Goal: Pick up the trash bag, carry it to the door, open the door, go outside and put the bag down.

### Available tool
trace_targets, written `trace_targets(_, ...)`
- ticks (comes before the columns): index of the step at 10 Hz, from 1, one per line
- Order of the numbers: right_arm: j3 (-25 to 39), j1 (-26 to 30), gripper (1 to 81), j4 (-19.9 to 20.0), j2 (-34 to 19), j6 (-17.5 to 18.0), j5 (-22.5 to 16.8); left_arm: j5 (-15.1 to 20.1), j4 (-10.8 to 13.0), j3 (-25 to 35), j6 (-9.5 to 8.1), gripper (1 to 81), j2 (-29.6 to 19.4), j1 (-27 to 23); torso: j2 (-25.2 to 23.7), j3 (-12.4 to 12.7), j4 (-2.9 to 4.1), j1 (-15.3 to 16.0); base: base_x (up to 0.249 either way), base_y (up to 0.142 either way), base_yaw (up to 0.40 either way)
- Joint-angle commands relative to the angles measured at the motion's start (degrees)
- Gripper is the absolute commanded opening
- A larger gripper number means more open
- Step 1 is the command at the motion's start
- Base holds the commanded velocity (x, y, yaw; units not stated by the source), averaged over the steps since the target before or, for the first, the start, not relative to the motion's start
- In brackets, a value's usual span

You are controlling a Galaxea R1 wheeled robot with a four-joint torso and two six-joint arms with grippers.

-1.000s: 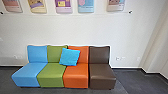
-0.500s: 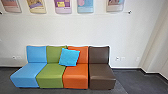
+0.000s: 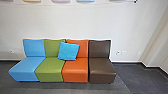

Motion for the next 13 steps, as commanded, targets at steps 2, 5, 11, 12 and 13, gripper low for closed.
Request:
trace_targets(2,8.21,5.42,81.1,4.08,-9.19,0.48,-4.47,7.47,-4.84,0.7,-0.1,81.1,-2.02,-7.19,-7.39,-0.46,0.0,4.76,0.0,0.0,0.0)
trace_targets(5,11.91,5.87,81.1,4.17,-12.8,0.48,-4.39,11.27,-7.85,0.7,-0.1,81.1,-3.17,-11.25,-12.79,-1.27,0.0,8.22,0.0,0.0,0.0)
trace_targets(11,16.55,9.12,81.1,6.98,-18.24,0.48,-4.57,13.72,-10.3,-0.17,-0.1,81.1,-4.05,-17.74,-25.51,-1.29,0.0,16.17,0.0,0.0,0.0)
trace_targets(12,18.21,10.35,81.1,6.9,-19.64,0.39,-4.57,15.73,-10.48,-0.27,-0.1,81.1,-3.97,-19.06,-27.83,-1.29,0.0,17.64,0.0,0.0,0.0)
trace_targets(13,19.62,11.57,81.1,6.64,-20.44,0.31,-4.65,16.36,-10.83,-0.27,-0.1,81.1,-3.88,-20.11,-29.97,-1.29,0.0,18.97,0.0,0.0,0.0)
